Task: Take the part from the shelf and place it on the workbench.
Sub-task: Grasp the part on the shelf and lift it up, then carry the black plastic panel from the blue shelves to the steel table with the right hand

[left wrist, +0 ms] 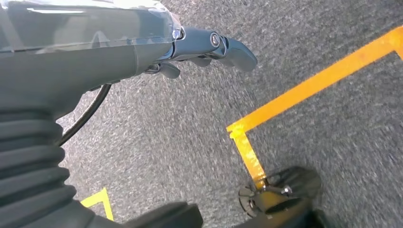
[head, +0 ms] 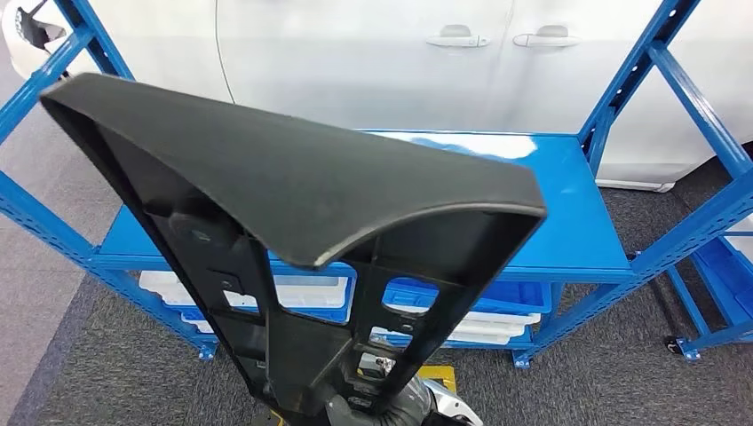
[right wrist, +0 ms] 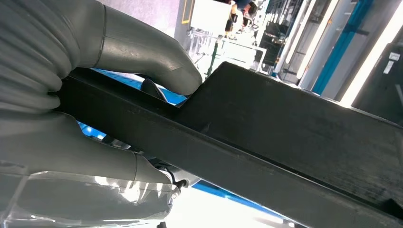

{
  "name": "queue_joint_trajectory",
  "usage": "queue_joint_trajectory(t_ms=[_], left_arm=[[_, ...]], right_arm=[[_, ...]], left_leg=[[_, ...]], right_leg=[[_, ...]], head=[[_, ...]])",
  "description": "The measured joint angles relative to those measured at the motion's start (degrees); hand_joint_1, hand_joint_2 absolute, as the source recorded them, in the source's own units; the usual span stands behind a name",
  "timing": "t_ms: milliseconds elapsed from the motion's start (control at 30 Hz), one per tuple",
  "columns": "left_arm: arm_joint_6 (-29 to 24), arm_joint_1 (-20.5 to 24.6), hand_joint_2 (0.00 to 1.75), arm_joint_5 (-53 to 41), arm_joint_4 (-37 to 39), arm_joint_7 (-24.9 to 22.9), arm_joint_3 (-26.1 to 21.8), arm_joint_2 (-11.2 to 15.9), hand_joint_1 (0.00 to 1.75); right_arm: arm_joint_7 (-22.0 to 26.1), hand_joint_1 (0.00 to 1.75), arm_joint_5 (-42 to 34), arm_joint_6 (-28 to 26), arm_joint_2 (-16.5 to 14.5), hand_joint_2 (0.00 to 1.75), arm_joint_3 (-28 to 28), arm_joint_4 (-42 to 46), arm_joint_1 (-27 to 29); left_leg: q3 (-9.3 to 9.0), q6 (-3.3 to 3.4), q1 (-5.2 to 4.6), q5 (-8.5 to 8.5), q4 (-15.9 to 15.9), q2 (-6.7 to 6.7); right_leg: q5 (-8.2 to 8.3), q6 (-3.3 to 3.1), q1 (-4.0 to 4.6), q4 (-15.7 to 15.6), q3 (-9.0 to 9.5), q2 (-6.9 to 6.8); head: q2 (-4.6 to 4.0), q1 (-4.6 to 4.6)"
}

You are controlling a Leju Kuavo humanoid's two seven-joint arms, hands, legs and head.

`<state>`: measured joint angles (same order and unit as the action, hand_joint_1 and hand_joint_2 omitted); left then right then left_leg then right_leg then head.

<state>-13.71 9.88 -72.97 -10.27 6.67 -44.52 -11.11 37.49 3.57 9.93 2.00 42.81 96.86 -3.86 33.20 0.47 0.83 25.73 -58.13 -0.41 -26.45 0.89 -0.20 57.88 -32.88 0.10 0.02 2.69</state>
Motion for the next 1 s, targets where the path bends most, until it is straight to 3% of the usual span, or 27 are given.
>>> queue_joint_trajectory(t_ms=[67,133,233,267,300,333,400,467,600,667,733,767,800,833,867,933,1000], left_arm=[[0.95,0.21,1.75,0.44,0.00,-0.27,-0.02,-0.02,0.00],[2.08,0.38,1.75,1.22,0.00,-0.42,-0.19,-0.02,0.00],[4.20,0.46,1.75,2.28,0.00,-0.62,-0.80,0.00,0.00],[4.82,0.40,1.75,2.52,0.00,-0.72,-1.01,0.01,0.00],[5.27,0.35,1.75,2.64,0.00,-0.86,-1.15,0.02,0.00],[5.55,0.33,1.75,2.71,0.00,-1.03,-1.24,0.03,0.00],[5.84,0.35,1.75,2.67,0.00,-1.34,-1.32,0.03,0.00],[6.07,0.33,1.75,2.46,0.00,-1.66,-1.33,0.03,0.00],[6.71,-0.06,1.75,2.01,0.00,-2.07,-1.37,0.02,0.00],[6.90,-0.06,1.75,1.78,0.00,-2.12,-1.37,-0.02,0.00],[7.08,-0.04,1.75,1.57,0.00,-2.18,-1.37,-0.01,0.00],[7.22,-0.06,1.75,1.50,0.00,-2.21,-1.38,0.00,0.00],[7.35,-0.08,1.75,1.45,0.00,-2.24,-1.38,0.01,0.00],[7.45,-0.08,1.75,1.44,0.00,-2.25,-1.38,0.01,0.00],[7.51,-0.07,1.75,1.44,0.00,-2.24,-1.38,0.01,0.00],[7.56,-0.06,1.75,1.43,0.00,-2.15,-1.38,-0.01,0.00],[7.64,-0.05,1.75,1.27,0.00,-1.98,-1.37,-0.03,0.00]], right_arm=[[0.10,1.75,0.09,-0.52,0.01,1.75,0.42,-0.62,0.18],[0.10,1.75,0.05,-0.92,-0.01,1.75,0.76,-1.38,0.29],[-0.32,1.75,-0.46,-1.19,-0.01,1.75,1.14,-2.89,0.55],[-0.61,1.75,-0.70,-1.18,-0.01,1.75,1.17,-3.46,0.68],[-0.92,1.75,-0.92,-1.15,-0.01,1.75,1.18,-3.98,0.82],[-1.19,1.75,-1.12,-1.12,-0.02,1.75,1.18,-4.43,0.93],[-1.55,1.75,-1.39,-1.10,-0.03,1.75,1.18,-5.08,1.04],[-1.81,1.75,-1.52,-1.12,-0.03,1.75,1.18,-5.56,1.14],[-1.91,1.75,-1.75,-1.22,-0.03,1.75,1.17,-6.19,2.32],[-1.91,1.75,-1.79,-1.25,0.00,1.75,1.16,-6.31,2.84],[-1.92,1.75,-1.70,-1.28,0.08,1.75,1.14,-6.42,3.15],[-1.92,1.75,-1.60,-1.29,0.12,1.75,1.11,-6.47,3.30],[-1.93,1.75,-1.48,-1.27,0.15,1.75,1.07,-6.50,3.45],[-1.93,1.75,-1.36,-1.22,0.16,1.75,1.00,-6.51,3.60],[-1.93,1.75,-1.25,-1.17,0.16,1.75,0.92,-6.51,3.74],[-1.94,1.75,-1.06,-1.07,0.15,1.75,0.76,-6.44,3.86],[-1.94,1.75,-0.93,-1.01,0.13,1.75,0.62,-6.34,4.03]], left_leg=[[-0.07,-0.70,-0.03,0.03,0.10,0.04],[0.53,-1.22,-0.03,1.41,-1.57,0.07],[4.54,-1.73,0.03,7.01,-11.24,0.08],[5.64,-1.86,0.03,8.15,-14.02,0.09],[5.82,-1.94,0.04,8.14,-14.87,0.09],[4.98,-1.97,0.06,7.09,-13.61,0.09],[1.19,-1.85,0.11,3.88,-6.74,0.09],[-1.32,-1.34,-0.01,2.16,-1.73,0.01],[-1.02,0.25,-0.12,1.13,-0.87,0.04],[-0.30,1.17,0.01,0.31,-0.60,0.26],[0.81,1.54,-0.08,-0.48,-0.62,0.44],[1.42,1.55,-0.13,-0.92,-0.64,0.49],[2.05,1.51,-0.17,-1.36,-0.66,0.54],[2.65,1.44,-0.20,-1.83,-0.68,0.55],[3.21,1.33,-0.22,-2.30,-0.68,0.54],[4.07,0.93,-0.28,-3.25,-0.70,0.48],[4.31,0.29,-0.23,-4.19,-0.43,0.47]], right_leg=[[0.27,-0.58,-0.05,-0.27,0.00,0.04],[0.65,-1.37,-0.33,-0.94,0.34,-0.06],[0.98,-2.01,-0.24,-1.09,0.41,-0.38],[1.04,-2.02,-0.17,-0.94,0.26,-0.41],[1.04,-2.02,-0.12,-0.76,0.08,-0.40],[1.03,-2.00,-0.10,-0.54,-0.12,-0.38],[0.95,-1.81,-0.07,0.03,-0.52,-0.32],[0.91,-1.28,0.14,0.70,-1.00,-0.22],[0.78,0.16,0.10,1.28,-1.70,-0.12],[-2.48,0.80,-0.15,4.45,-3.08,-0.08],[-7.42,1.27,-0.39,11.48,-5.49,-0.09],[-8.96,1.43,-0.48,14.67,-6.28,-0.09],[-9.33,1.49,-0.54,16.32,-6.27,-0.09],[-8.50,1.44,-0.57,15.70,-5.11,-0.10],[-6.99,1.28,-0.56,13.13,-2.95,-0.10],[-4.84,0.65,-0.31,4.59,2.97,-0.09],[-4.35,0.07,0.14,-0.68,6.19,-0.07]], head=[[0.00,0.01],[-0.01,0.01],[-0.01,0.01],[0.00,0.01],[0.00,0.02],[0.00,0.02],[0.00,0.01],[0.00,0.00],[0.00,0.01],[0.00,0.00],[0.00,0.00],[0.00,0.00],[0.00,0.00],[0.00,0.00],[0.00,0.00],[0.00,0.00],[0.00,0.00]])
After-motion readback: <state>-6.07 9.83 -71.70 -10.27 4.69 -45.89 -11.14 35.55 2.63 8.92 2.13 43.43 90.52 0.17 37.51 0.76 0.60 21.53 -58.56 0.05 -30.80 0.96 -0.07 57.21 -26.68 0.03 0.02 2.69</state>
